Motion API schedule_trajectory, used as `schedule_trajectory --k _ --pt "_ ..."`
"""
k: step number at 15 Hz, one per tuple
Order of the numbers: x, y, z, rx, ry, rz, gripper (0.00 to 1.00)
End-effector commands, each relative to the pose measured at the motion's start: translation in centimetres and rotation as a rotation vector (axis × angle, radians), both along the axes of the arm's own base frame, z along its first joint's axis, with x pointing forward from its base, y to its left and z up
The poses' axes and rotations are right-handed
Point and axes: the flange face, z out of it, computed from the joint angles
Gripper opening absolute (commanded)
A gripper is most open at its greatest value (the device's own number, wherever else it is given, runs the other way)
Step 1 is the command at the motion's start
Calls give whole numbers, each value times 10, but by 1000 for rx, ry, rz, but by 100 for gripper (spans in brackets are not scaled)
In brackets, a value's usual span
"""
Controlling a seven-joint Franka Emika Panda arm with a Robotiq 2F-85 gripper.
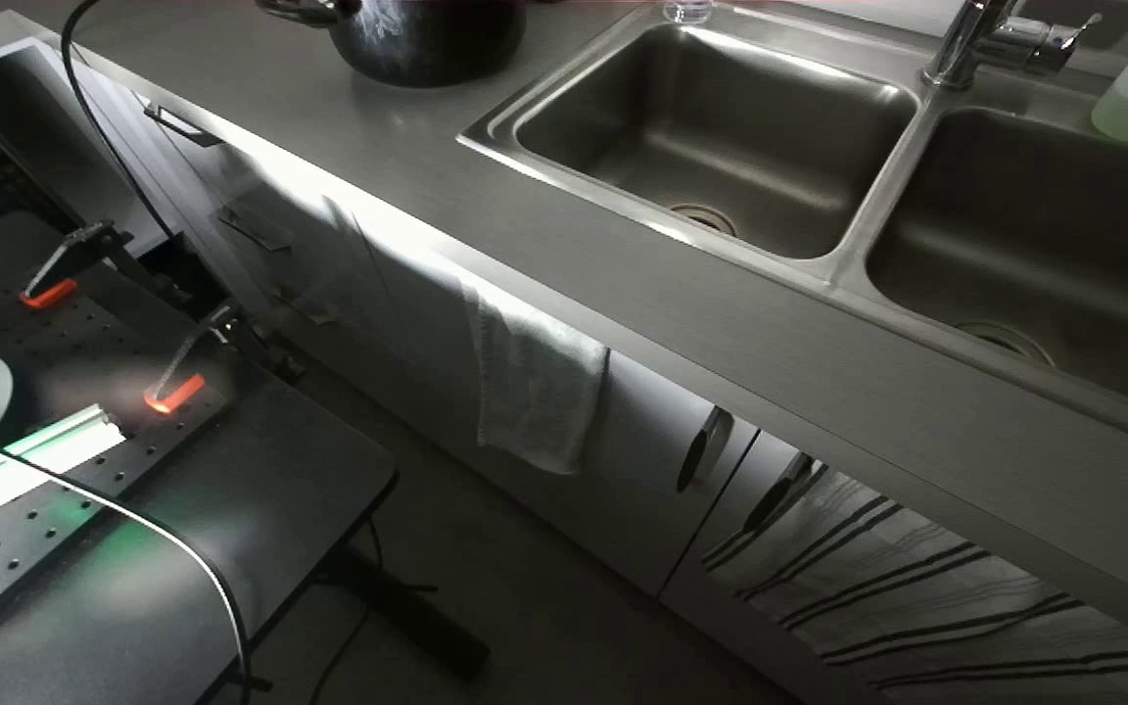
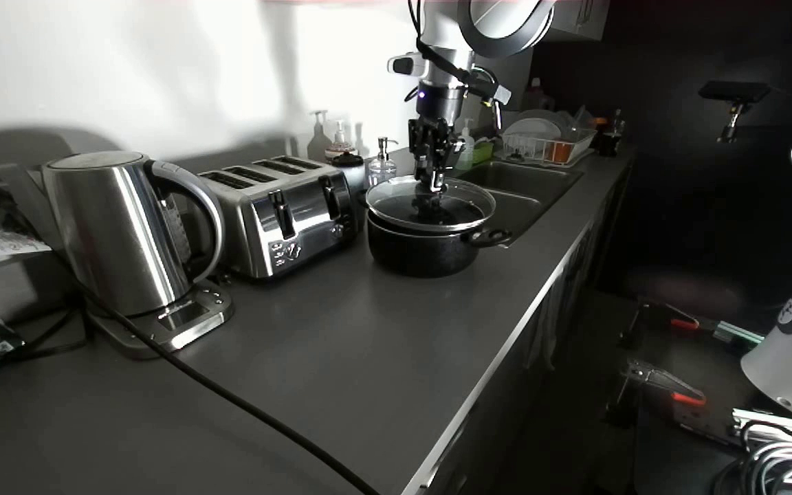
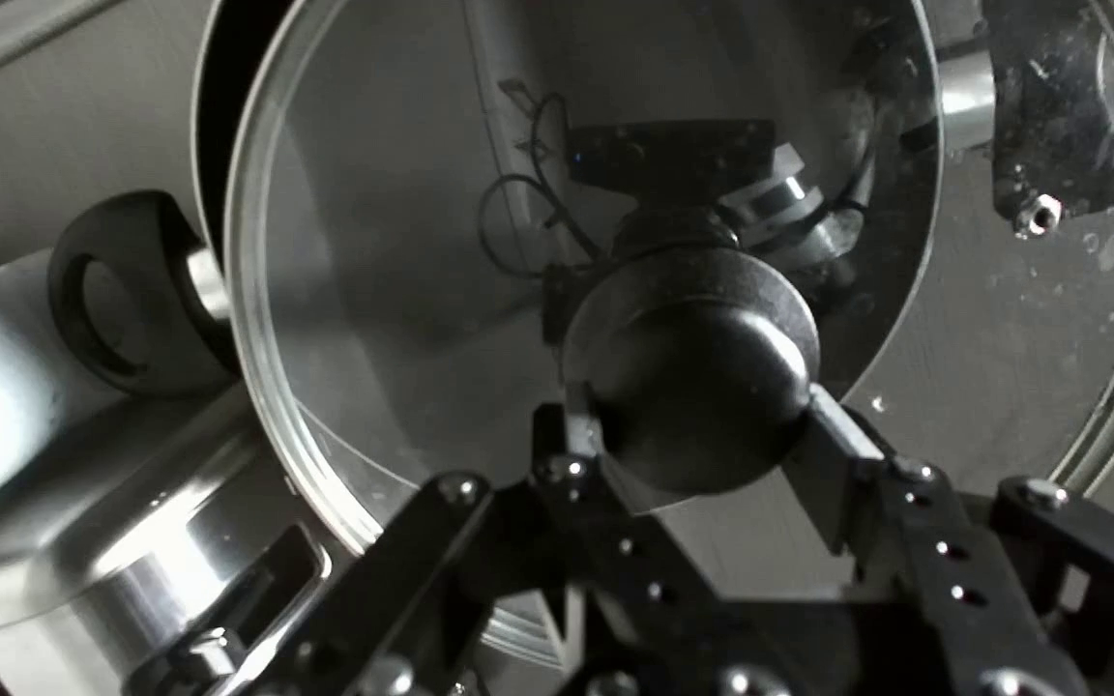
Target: Remove the lid from the pot
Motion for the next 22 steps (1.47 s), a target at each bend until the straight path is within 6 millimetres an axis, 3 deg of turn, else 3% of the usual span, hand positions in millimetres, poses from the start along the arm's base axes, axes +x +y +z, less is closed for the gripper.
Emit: schedule_trajectory --k 1,6,12,22 --pt "-16 29 19 -25 -33 94 25" --pt "-28 94 26 -83 -42 236 25" --pt "-45 169 4 -109 -7 389 25" --pt "-50 226 -40 -145 40 507 25"
